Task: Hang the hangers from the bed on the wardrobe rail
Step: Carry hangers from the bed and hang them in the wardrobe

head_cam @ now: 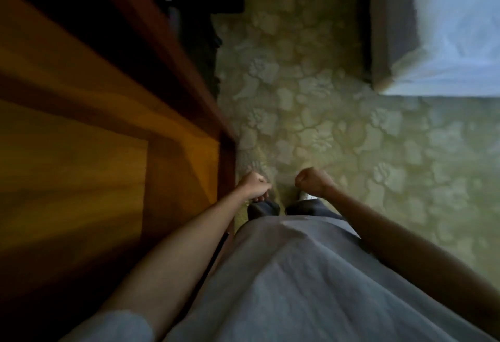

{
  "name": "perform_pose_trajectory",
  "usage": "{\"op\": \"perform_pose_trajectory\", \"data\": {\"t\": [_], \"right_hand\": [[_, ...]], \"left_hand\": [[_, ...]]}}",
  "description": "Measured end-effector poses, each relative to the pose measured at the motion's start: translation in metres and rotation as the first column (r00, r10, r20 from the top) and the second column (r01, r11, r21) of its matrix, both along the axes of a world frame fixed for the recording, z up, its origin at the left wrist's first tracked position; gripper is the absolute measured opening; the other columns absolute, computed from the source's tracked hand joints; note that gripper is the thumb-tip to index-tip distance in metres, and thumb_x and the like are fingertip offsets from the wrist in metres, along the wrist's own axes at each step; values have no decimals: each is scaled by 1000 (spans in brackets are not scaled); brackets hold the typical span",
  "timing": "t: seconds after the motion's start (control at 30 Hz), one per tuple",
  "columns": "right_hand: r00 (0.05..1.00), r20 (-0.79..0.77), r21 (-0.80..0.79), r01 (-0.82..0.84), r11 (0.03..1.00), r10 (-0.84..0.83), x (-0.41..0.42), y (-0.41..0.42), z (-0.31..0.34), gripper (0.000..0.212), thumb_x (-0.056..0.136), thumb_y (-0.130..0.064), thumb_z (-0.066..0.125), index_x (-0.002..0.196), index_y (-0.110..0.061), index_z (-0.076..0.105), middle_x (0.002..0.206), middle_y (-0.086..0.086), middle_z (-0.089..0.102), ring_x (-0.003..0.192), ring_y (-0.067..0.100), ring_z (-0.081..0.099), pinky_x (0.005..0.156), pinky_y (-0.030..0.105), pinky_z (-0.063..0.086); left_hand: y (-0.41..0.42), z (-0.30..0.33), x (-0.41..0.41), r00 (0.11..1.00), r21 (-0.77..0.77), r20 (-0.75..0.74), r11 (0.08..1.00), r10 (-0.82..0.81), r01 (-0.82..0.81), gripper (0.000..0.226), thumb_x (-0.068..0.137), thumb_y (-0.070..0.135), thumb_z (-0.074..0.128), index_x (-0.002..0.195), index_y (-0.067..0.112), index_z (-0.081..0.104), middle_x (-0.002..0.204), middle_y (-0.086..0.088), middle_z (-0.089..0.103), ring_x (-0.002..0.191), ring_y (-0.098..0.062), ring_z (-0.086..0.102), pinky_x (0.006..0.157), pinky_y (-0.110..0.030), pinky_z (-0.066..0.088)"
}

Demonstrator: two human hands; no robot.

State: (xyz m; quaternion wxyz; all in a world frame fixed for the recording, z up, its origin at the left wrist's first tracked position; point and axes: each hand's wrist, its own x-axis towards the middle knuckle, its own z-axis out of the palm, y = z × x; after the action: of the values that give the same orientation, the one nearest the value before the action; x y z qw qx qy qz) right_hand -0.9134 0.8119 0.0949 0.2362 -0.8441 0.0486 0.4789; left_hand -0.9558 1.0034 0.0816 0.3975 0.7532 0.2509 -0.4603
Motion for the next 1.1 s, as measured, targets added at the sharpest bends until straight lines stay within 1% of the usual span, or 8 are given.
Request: {"op": "perform_pose_trajectory", "data": {"t": [0.1, 0.23, 0.37, 0.47, 0.53, 0.73, 0.9, 1.1], "right_hand": [[980, -2, -69, 197, 978, -198, -31, -77, -15, 20, 87, -18, 60, 90, -8, 77, 94, 12, 75, 87, 28, 68, 74, 35, 53], [883, -15, -120, 464, 878, -468, -82, -177, -26, 21, 86, -19, 60, 66, -16, 66, 78, 10, 68, 79, 32, 64, 63, 33, 47], [714, -44, -165, 684, 710, -698, -137, -272, -38, 23, 85, -18, 60, 82, 0, 74, 82, 19, 71, 82, 34, 67, 70, 35, 52], [616, -65, -169, 769, 617, -785, -163, -328, -46, 28, 87, -17, 61, 90, 7, 73, 81, 19, 69, 80, 30, 67, 68, 34, 51], [555, -56, -161, 815, 556, -830, -165, -356, -50, 29, 89, -18, 62, 97, 8, 74, 95, 24, 73, 86, 32, 69, 73, 39, 55], [381, 29, 10, 924, 381, -924, -88, -424, -49, 28, 91, -19, 59, 102, 2, 75, 92, 14, 73, 83, 25, 67, 73, 35, 53], [359, 120, 143, 917, 374, -926, 20, -492, -41, 21, 88, -18, 59, 93, -8, 76, 86, 6, 71, 78, 20, 64, 61, 25, 48], [396, 163, 106, 904, 415, -904, 124, -599, -49, 23, 87, -21, 61, 97, -8, 78, 90, 7, 74, 87, 23, 68, 70, 25, 46]], "left_hand": [[-54, -8, 15, 988, 11, -18, 988, -151, 152, 24, 94, 20, 60, 80, 6, 74, 74, -7, 74, 57, -15, 63, 53, -24, 50], [-140, -13, 43, 951, 16, -16, 951, -310, 310, 22, 93, 19, 61, 75, 13, 70, 69, -2, 71, 56, -14, 62, 55, -23, 50], [-239, -11, 71, 904, -6, -14, 904, -427, 427, 17, 96, 17, 59, 91, 7, 72, 72, -4, 70, 56, -12, 60, 49, -20, 47], [-300, -16, 88, 873, 27, 11, 873, -488, 488, 17, 96, 14, 60, 84, 9, 70, 66, -3, 67, 51, -13, 57, 44, -20, 44], [-325, -23, 95, 860, 99, 37, 858, -509, 503, 23, 94, 11, 60, 72, 11, 68, 61, -4, 64, 46, -14, 54, 43, -21, 41], [-337, -41, 124, 828, 311, -2, 786, -561, 534, 30, 90, 9, 60, 61, 14, 64, 68, -9, 68, 62, -24, 63, 61, -35, 55], [-362, -42, 160, 782, 284, -137, 732, -608, 619, 39, 96, 9, 54, 57, 11, 54, 56, -4, 52, 44, -12, 48, 36, -15, 37], [-457, -56, 250, 805, 259, -150, 763, -574, 592, 44, 93, 2, 55, 52, 13, 45, 51, -3, 44, 41, -10, 40, 33, -15, 30]]}}
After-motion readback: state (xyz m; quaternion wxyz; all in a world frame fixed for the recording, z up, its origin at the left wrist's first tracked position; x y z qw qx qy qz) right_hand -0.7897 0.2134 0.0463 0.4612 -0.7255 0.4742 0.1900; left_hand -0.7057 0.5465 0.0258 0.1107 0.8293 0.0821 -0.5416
